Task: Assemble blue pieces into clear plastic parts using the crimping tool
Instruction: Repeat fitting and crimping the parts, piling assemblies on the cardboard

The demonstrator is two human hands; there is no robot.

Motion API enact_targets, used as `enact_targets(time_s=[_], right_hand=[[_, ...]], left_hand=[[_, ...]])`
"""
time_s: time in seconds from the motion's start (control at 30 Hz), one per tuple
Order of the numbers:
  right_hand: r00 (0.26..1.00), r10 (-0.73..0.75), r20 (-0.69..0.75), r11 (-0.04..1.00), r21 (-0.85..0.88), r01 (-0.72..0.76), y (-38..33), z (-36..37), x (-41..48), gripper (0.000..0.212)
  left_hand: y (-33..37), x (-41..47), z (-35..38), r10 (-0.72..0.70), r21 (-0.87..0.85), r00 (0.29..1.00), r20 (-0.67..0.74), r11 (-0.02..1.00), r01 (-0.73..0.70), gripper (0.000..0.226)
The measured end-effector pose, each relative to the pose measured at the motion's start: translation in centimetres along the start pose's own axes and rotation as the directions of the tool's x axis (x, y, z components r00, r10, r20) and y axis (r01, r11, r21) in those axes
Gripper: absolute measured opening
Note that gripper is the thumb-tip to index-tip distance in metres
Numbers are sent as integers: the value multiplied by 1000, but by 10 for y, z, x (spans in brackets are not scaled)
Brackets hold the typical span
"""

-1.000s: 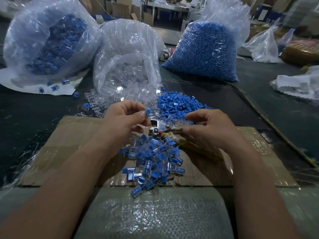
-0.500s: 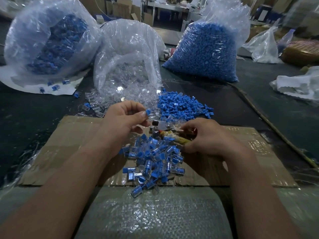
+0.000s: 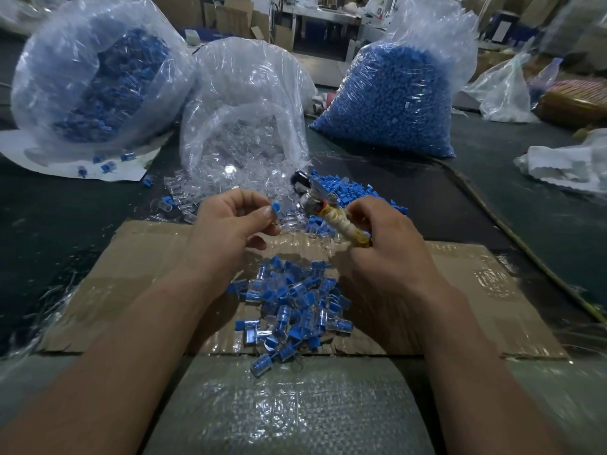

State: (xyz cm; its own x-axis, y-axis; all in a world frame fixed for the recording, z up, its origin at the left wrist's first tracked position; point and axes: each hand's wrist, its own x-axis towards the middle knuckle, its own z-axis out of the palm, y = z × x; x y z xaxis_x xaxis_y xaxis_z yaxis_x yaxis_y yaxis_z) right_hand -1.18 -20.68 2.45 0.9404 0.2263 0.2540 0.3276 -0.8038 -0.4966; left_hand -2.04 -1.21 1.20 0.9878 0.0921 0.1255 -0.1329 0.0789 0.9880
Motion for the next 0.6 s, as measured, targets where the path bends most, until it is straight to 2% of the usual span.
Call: enact_targets(time_s=[0.13,0.37,0.6], right_hand=[[998,27,62,1000,-15,-26,-1,5,-1,34],[984,-17,178,1000,3,16,-2,5,0,31],[981,-41,189,999,22,37,-3,5,0,32]], left_hand=[[1,-1,1,61,55,998,-19,997,-60,18],[4,-4,5,127,123,991,-32,985,-122,21],[6,-6,5,141,177,990,-25,975,-135,20]])
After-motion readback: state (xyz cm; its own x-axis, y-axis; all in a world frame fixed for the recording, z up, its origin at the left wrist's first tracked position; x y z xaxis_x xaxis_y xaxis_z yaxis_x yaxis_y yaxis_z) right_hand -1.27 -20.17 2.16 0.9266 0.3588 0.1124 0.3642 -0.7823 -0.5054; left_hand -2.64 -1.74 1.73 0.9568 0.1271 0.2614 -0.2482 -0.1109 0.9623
